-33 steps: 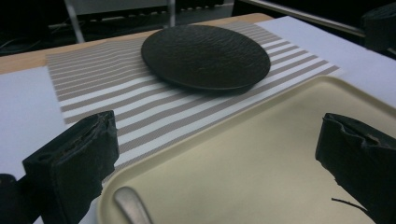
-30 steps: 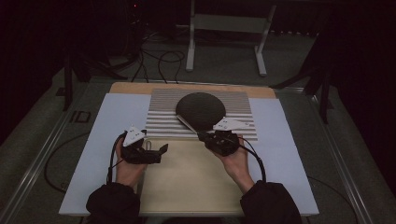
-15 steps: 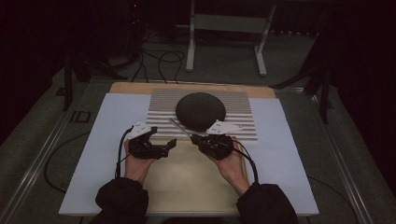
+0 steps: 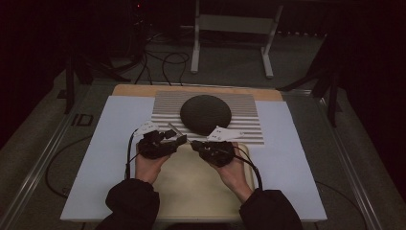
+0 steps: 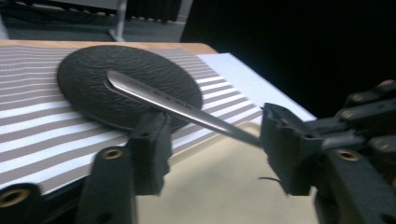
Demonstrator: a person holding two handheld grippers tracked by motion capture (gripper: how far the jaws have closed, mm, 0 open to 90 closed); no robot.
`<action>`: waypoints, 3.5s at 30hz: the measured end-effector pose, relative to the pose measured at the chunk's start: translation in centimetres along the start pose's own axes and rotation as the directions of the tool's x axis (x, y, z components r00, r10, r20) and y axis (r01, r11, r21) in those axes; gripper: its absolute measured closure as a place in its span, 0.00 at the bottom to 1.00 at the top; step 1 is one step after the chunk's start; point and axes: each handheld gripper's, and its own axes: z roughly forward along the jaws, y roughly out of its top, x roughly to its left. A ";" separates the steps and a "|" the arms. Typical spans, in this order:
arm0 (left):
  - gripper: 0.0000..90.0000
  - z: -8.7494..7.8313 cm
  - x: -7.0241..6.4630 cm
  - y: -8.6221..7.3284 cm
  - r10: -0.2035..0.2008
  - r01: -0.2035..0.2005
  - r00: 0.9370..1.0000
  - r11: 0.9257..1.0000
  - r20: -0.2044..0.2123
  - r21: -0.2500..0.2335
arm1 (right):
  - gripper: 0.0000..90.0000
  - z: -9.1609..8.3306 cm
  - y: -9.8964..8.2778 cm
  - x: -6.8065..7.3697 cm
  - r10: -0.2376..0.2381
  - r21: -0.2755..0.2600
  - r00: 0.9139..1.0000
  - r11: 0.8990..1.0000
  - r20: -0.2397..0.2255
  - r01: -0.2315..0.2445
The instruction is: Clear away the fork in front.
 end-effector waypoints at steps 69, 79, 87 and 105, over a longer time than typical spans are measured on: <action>0.97 -2.8 1.3 0.5 -0.043 0.042 0.999 0.998 0.028 0.046 | 0.10 -6.6 -6.3 -8.1 0.087 -0.019 0.943 0.996 0.322 -0.086; 0.97 -3.9 1.9 0.6 -0.055 0.053 0.998 0.996 0.031 0.072 | 0.10 -10.8 -9.3 -9.2 0.134 -0.077 0.915 0.991 0.380 -0.113; 0.97 -4.8 2.5 0.6 -0.052 0.049 0.998 0.994 0.035 0.097 | 0.10 -12.5 -10.8 -9.2 0.168 -0.120 0.908 0.984 0.385 -0.131; 0.97 -5.8 3.7 -0.4 -0.066 0.058 0.997 0.984 0.038 0.170 | 0.10 -13.3 -12.5 -9.5 0.209 -0.140 0.891 0.976 0.403 -0.165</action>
